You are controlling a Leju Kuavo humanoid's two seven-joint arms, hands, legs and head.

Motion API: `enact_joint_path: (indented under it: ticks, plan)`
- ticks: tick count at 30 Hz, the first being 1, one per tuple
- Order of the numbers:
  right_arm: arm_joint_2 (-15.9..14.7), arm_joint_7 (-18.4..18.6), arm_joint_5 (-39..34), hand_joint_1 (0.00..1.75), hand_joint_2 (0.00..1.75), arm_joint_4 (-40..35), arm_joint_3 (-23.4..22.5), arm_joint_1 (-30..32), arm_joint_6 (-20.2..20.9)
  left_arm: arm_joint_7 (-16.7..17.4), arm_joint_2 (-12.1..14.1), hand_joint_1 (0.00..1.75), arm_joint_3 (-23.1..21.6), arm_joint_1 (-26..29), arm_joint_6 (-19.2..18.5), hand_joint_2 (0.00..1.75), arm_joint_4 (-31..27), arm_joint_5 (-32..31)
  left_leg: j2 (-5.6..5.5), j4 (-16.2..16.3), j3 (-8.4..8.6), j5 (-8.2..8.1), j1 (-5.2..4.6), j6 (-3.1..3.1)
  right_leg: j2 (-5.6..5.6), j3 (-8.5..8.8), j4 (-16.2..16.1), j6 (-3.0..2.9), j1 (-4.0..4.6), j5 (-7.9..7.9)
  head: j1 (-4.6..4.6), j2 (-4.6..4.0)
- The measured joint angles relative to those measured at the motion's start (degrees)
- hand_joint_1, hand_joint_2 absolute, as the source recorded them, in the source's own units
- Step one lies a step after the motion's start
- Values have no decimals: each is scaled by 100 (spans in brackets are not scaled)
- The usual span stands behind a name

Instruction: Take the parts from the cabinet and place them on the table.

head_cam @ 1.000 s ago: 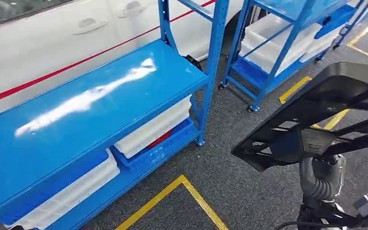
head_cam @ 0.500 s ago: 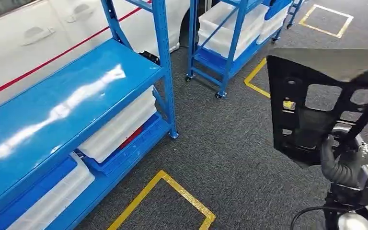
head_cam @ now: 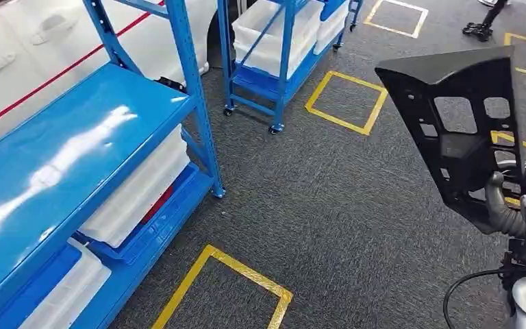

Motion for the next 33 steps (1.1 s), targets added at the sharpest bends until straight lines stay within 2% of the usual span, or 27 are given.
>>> enact_joint_path:
  ticks: [1,2,3,4,7,8,9,10,12,13,14,16,17,18,19,20,22,23,24,25,26,27,28,29,30,32,33]
  plan:
    - [-4,-24,101,175,175,35,2,-36,31,-2,-9,0,0,-11,-4,0,0,46,68,24,5,-25,9,-32,-89,291,-502,14,-12,248,0,0]
    - [-4,-28,206,175,175,70,11,-118,35,4,-13,0,4,-24,9,0,0,112,142,66,8,-62,9,-81,-322,596,-1048,23,-14,469,0,0]
    - [2,-33,396,175,175,203,71,-249,13,26,-9,0,11,-31,41,0,0,157,204,82,-7,-89,-14,-124,-612,657,-1223,-7,53,345,2,0]
    - [-13,-26,524,175,175,301,150,-379,-23,57,-13,0,15,-38,77,0,0,195,277,128,-43,-124,-60,-164,-501,642,-1263,-131,57,406,-9,0]
    - [-26,29,1207,175,175,862,569,-973,-423,168,-57,0,24,-103,254,0,0,297,547,112,23,-149,-63,-221,-217,571,-1251,-249,79,429,-2,0]
    - [-42,85,1421,175,175,1043,705,-1171,-560,207,-70,0,30,-123,314,0,0,328,404,165,-7,-210,-27,-282,-158,568,-1275,-296,48,457,-4,0]
    - [-61,146,1635,175,175,1210,828,-1436,-716,236,-72,0,39,-129,380,0,0,330,19,363,-74,-358,-6,-291,-99,558,-1275,-334,54,468,-4,0]
    - [-63,230,1867,175,175,1437,982,-1718,-851,276,-90,0,44,-125,435,0,0,336,-202,746,-256,-584,0,-286,-34,541,-1275,-360,56,480,-2,0]
    - [-61,326,2074,175,175,1815,1260,-2196,-938,313,-116,0,44,-117,494,0,0,369,-335,1767,-778,-1014,0,-274,135,510,-1274,-390,77,501,-4,0]
    - [-63,345,2105,175,175,1941,1373,-2303,-955,321,-122,0,44,-117,505,0,0,371,-341,2095,-968,-1071,0,-260,211,510,-1271,-392,95,503,-4,0]
    - [-63,352,2130,175,175,2024,1443,-2347,-970,342,-131,0,44,-113,522,0,0,378,-342,2125,-1016,-995,0,-247,258,518,-1271,-392,107,503,-4,0]
    - [-55,469,2446,175,175,2285,1615,-2638,-1032,439,-151,0,44,-113,712,0,0,389,-381,1364,-748,-415,-6,-187,406,524,-1257,-390,120,504,-4,0]
    - [-33,563,2704,175,175,2482,1717,-2917,-1079,485,-162,0,44,-114,847,0,0,398,-474,825,-527,-106,-6,-158,494,524,-1245,-385,111,507,-4,0]
    - [5,645,2904,175,175,2665,1815,-3224,-1128,503,-168,0,44,-108,945,0,0,398,-739,428,-392,82,-6,-135,577,496,-1240,-376,77,512,-4,0]
    - [77,807,3214,175,175,2949,1965,-3631,-1222,511,-184,0,44,-92,1047,0,2,400,-886,277,-360,66,22,-139,700,442,-1182,-319,111,533,-4,0]
    - [134,954,3430,175,175,3111,2070,-3902,-1257,511,-195,0,44,-104,1071,0,2,400,-814,288,-379,64,-8,-150,767,396,-1191,-278,35,559,-4,0]
    - [129,1337,3998,175,175,3481,2310,-4504,-1257,479,-195,0,44,-140,1062,0,2,402,-692,269,-368,103,-81,-93,921,336,-1242,-162,-41,620,-9,0]
    - [109,1437,4169,175,175,3616,2367,-4752,-1241,455,-195,0,44,-144,1045,0,2,406,-630,161,-345,172,-40,-34,881,328,-1234,-129,-31,619,-4,0]
    - [90,1497,4273,175,175,3733,2413,-4941,-1224,448,-195,0,44,-147,1021,0,2,406,-567,105,-310,203,-58,-13,480,299,-1149,-166,11,547,-2,0]
    - [79,1539,4284,175,175,3823,2444,-5104,-1211,442,-195,0,44,-138,1012,0,2,409,-522,89,-309,216,-64,11,199,186,-899,-166,55,364,2,0]
    - [81,1550,4299,175,175,3906,2499,-5271,-1202,442,-195,0,44,-107,1010,0,2,409,-449,91,-316,214,-67,14,89,-41,-414,-142,67,110,4,0]
    - [83,1550,4325,175,175,3987,2551,-5374,-1198,442,-195,0,44,-88,1010,0,2,420,-372,96,-320,208,-69,19,64,-248,19,-124,63,-69,0,0]
    - [87,1550,4343,175,175,4059,2586,-5438,-1187,442,-195,0,44,-76,1008,0,2,426,-299,100,-324,200,-69,29,56,-413,366,-108,62,-168,0,0]
    - [87,1554,4374,175,175,4114,2603,-5475,-1189,439,-197,0,44,-74,1001,0,2,426,-237,105,-323,190,-66,30,45,-452,442,-99,61,-127,2,0]
    - [85,1580,4444,175,175,4157,2627,-5511,-1189,428,-205,0,44,-74,988,0,2,426,-170,111,-317,176,-65,28,26,-361,265,-97,60,27,2,0]
    - [72,1725,4750,175,175,4271,2702,-5700,-1143,345,-210,0,44,-75,896,0,2,446,-29,142,-300,130,-68,12,-111,153,-709,-139,82,513,0,0]
    - [41,1771,4903,175,175,4337,2730,-5834,-1084,299,-208,0,44,-73,841,0,2,450,24,159,-296,104,-84,-4,-377,385,-1164,-181,129,643,2,0]
